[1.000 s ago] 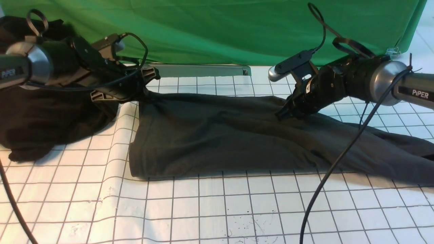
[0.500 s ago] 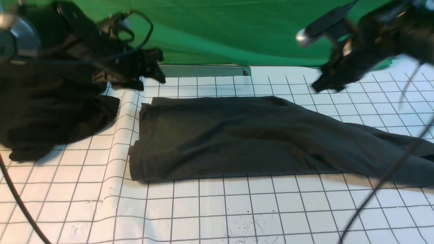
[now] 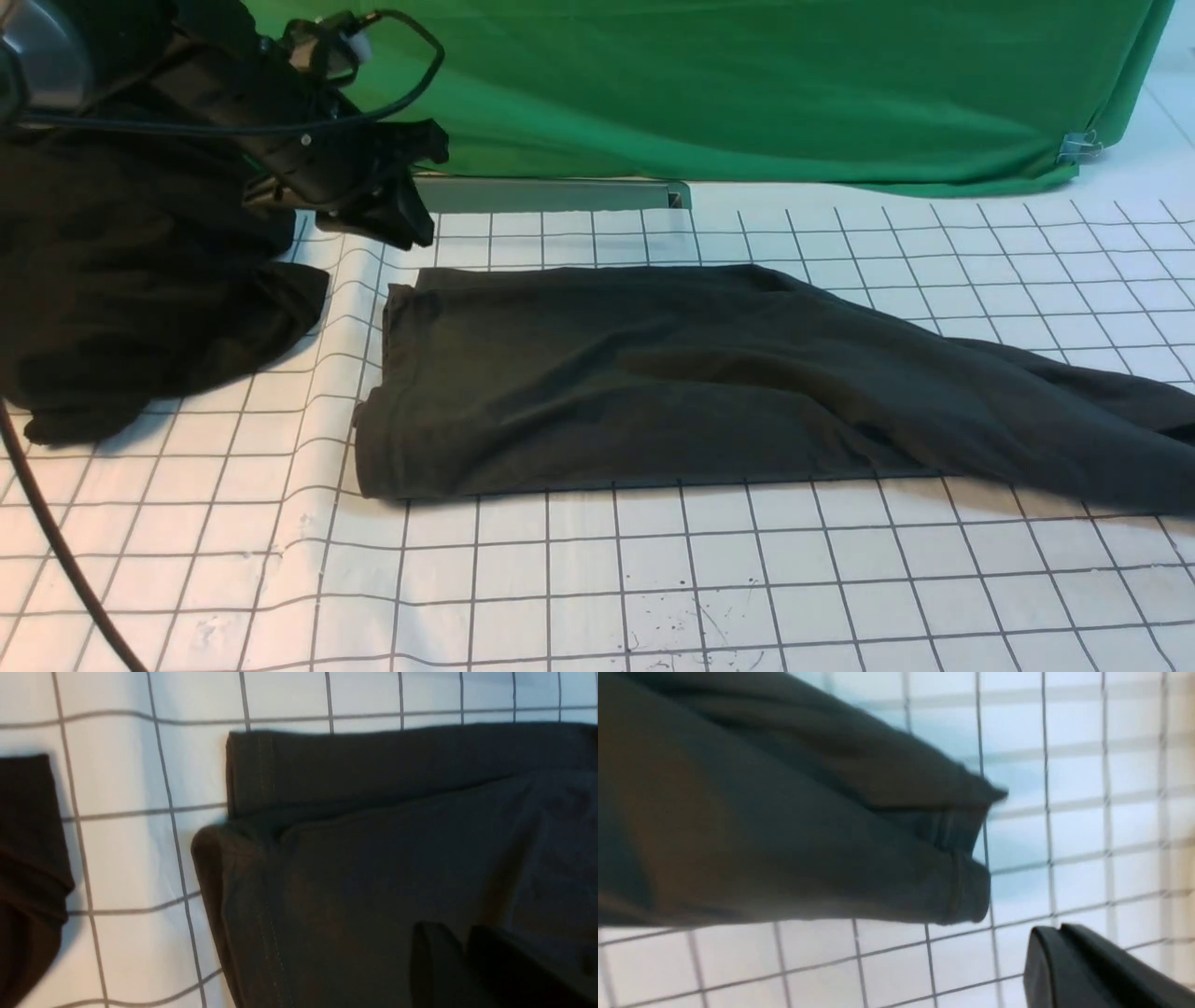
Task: Fold a long-sleeved shirt over a white checkered tablecloth.
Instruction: 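Pull the folded dark garment lengthwise by its ends to straighten it flat on the table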
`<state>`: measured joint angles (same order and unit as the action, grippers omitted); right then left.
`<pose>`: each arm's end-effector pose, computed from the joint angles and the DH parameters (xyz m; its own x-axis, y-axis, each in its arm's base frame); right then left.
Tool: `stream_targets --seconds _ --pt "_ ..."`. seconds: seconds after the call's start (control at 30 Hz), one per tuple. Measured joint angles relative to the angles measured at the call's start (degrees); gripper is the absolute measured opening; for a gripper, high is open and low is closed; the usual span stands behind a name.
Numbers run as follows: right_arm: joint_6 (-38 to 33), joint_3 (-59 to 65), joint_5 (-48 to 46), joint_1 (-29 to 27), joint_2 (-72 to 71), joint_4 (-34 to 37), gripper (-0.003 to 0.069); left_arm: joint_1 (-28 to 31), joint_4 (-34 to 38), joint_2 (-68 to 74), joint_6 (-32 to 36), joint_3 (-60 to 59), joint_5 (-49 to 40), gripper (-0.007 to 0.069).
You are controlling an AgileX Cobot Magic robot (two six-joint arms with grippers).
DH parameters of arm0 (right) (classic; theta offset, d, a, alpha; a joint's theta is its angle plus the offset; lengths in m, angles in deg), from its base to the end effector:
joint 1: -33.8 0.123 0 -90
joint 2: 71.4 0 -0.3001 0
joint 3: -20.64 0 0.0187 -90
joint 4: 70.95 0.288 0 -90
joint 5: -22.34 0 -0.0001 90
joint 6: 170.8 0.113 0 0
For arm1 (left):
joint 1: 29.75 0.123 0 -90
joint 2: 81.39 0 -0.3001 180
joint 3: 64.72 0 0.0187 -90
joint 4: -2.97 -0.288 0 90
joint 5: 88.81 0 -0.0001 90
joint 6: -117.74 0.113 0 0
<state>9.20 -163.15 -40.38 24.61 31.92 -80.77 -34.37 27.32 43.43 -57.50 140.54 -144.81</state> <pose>0.3831 -0.0793 0.2796 -0.9516 0.0748 -0.2982 0.1295 0.9772 -0.1682 0.5018 -0.0793 0.2453 -0.9142 -0.0808 -0.3972 0.0813 0.9235 -0.3749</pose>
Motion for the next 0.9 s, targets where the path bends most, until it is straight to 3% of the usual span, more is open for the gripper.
stream_targets --seconds 0.07,0.17,0.4,0.9 --pt "0.00 4.19 4.18 -3.57 0.79 2.56 0.0011 0.00 0.00 0.00 0.34 0.00 0.00 0.0011" --pt "-0.51 9.06 10.44 -7.06 2.88 5.16 0.0083 0.00 0.00 0.00 0.70 0.00 0.00 0.0000" --pt "1.31 11.89 17.29 -8.28 7.94 7.32 0.0295 0.00 0.97 0.00 1.22 0.00 -0.21 0.0000" --pt "0.68 9.98 18.56 -8.00 8.28 11.34 0.0319 0.00 5.11 0.00 1.22 0.00 -0.38 0.0001"
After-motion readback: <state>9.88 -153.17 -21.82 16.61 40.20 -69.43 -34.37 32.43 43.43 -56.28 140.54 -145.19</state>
